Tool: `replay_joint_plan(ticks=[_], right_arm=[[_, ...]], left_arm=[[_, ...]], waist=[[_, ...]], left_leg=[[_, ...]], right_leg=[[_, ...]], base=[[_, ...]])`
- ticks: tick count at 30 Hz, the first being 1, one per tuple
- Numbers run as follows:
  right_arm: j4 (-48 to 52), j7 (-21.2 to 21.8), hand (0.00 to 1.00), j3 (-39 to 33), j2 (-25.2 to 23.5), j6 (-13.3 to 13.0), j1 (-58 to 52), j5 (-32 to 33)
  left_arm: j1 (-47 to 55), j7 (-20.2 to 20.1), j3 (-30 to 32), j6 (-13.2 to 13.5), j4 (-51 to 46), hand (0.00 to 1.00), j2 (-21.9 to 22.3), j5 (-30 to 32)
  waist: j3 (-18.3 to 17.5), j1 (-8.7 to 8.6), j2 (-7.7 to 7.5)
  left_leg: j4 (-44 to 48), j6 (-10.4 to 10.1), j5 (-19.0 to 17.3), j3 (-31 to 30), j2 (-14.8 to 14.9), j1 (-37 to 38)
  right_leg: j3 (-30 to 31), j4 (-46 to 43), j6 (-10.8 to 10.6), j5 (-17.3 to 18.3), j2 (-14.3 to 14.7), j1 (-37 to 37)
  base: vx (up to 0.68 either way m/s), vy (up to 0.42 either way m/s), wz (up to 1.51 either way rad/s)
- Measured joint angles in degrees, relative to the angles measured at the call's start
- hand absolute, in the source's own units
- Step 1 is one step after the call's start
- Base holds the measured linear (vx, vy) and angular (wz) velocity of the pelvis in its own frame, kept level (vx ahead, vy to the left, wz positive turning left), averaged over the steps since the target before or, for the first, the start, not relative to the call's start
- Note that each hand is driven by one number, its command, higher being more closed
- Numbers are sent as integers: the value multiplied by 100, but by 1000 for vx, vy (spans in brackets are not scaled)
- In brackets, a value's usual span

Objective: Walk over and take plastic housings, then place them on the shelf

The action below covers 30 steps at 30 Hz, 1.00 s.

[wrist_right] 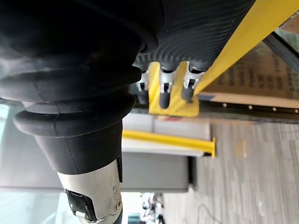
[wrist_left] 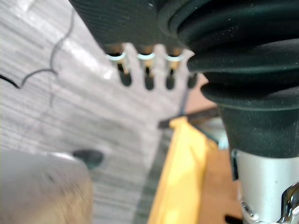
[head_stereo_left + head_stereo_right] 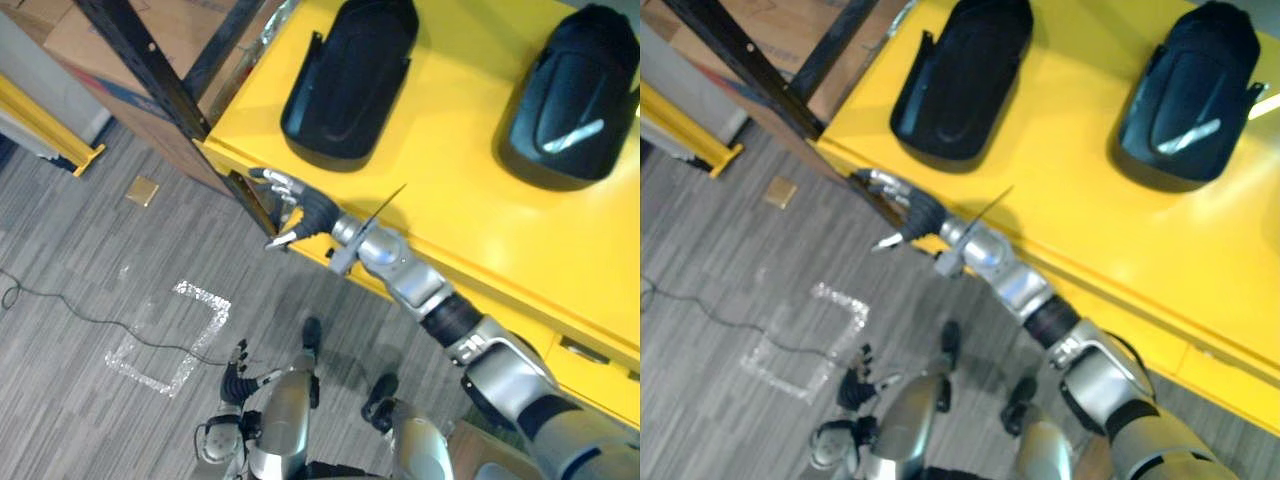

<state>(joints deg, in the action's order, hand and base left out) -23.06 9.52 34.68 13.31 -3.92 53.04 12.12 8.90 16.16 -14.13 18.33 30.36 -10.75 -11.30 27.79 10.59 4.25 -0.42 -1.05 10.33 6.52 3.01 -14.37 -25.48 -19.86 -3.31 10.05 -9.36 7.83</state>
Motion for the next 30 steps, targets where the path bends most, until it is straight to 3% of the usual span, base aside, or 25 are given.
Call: replay_joint_plan(ticks=[9, 11, 14, 17, 20, 27, 30], right_arm=[[-56, -8, 0, -307, -48, -247, 249, -126], [752, -74, 0, -827, 138, -231, 310, -194], [1694, 57, 0, -896, 417, -164, 480, -188], [2710, 696, 0, -474, 683, 258, 409, 38], [3411, 1150, 0, -117, 964, 515, 184, 437], [4150, 1304, 0, -128, 1114, 707, 100, 938], [4157, 1298, 0, -128, 1117, 977, 98, 947]], left_arm=[[-28, 2, 1, 29, -17, 0, 10, 3], [-27, 11, 5, 28, -20, 0, 9, 0], [-13, 45, 73, 22, -18, 0, 1, -9], [-16, 58, 200, 26, -12, 0, -1, -10], [-27, 54, 231, 34, -16, 0, 0, -13], [-16, 50, 435, 41, 13, 0, -11, -14], [-16, 43, 441, 41, 14, 0, -14, -13]], waist=[[52, 91, 68], [74, 72, 52], [132, -49, -8], [201, -225, -129], [221, -224, -163], [256, -201, -254], [254, -193, -262]], left_leg=[[-7, 6, 76, -86, -16, -74], [-6, 6, 76, -44, -21, -72], [10, 10, 74, 19, -18, -71], [97, 61, 30, 87, -5, -63], [119, 50, 7, 98, 15, -58], [314, 26, -204, 145, 42, -49], [314, 44, -219, 171, 39, -49]], right_leg=[[-114, -70, -1, 2, -35, 37], [-96, -70, -7, -1, -54, 49], [-39, -60, -24, -15, -62, 75], [67, -51, -41, -37, -56, 84], [66, 6, -46, -66, -12, 31], [74, 206, -84, -126, 36, -141], [88, 266, -89, -160, 42, -155]], base=[[5, -8, 6], [7, -2, -6], [27, -3, -14], [48, -16, -14], [71, -29, -1], [31, -4, -2], [25, 17, -3]])
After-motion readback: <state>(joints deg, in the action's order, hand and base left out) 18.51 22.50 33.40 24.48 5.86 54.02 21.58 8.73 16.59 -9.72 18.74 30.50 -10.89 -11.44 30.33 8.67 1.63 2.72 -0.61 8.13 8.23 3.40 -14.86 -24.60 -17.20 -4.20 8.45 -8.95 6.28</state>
